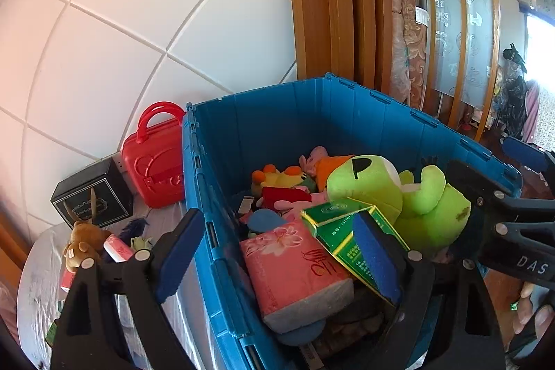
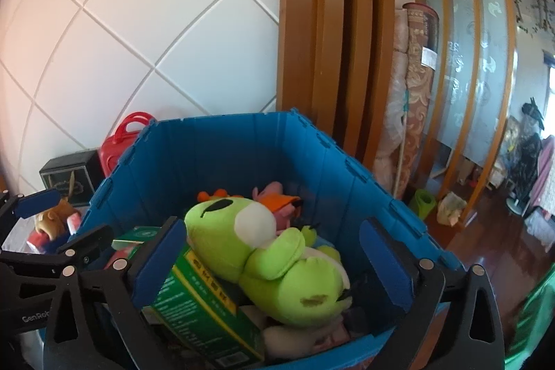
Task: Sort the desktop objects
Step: 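Open both tools to drop the tissue pack and syrup box into the crate, then move both tools back toward the remaining items on the bed, then grasp the brown syrup bottle with the left tool while the right tool grasps the white-teal medicine box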
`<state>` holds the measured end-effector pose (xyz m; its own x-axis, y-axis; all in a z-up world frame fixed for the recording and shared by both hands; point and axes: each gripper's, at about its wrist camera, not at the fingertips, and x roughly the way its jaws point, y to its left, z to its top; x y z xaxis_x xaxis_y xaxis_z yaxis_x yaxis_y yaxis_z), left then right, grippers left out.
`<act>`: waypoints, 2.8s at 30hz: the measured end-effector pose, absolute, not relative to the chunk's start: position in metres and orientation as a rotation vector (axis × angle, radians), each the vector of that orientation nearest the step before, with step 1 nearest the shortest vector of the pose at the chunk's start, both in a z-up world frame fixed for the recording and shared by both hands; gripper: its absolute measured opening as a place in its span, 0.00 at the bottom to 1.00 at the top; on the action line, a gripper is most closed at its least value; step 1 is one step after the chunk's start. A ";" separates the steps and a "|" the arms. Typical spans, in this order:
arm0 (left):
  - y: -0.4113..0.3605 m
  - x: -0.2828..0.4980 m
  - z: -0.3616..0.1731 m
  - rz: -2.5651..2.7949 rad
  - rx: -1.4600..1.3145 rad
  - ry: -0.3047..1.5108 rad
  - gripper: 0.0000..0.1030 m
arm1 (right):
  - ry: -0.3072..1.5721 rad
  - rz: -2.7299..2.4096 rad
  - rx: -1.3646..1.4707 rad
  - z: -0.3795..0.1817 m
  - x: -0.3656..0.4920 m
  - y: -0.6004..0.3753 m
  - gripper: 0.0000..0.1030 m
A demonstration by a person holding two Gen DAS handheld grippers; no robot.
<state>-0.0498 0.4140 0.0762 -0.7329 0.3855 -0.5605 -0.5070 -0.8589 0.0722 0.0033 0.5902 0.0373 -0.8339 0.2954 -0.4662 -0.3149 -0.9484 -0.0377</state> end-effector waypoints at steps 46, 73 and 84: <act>0.105 -0.041 0.030 2.779 -0.941 0.004 0.85 | -0.191 3.021 -0.815 0.035 0.003 0.333 1.00; -0.188 -0.150 -0.162 2.882 -1.618 -0.183 0.85 | -0.439 3.178 -1.457 -0.109 -0.183 0.081 1.00; -0.196 -0.222 -0.224 2.744 -1.727 -0.064 0.85 | -0.659 3.183 -1.733 -0.198 -0.265 -0.025 1.00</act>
<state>-0.2222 -0.1960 -0.2245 -0.4292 -0.0643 -0.9009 0.1061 -0.9941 0.0204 -0.2646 -0.0248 -0.1978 -0.4455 -0.2899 -0.8471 0.6024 -0.7970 -0.0440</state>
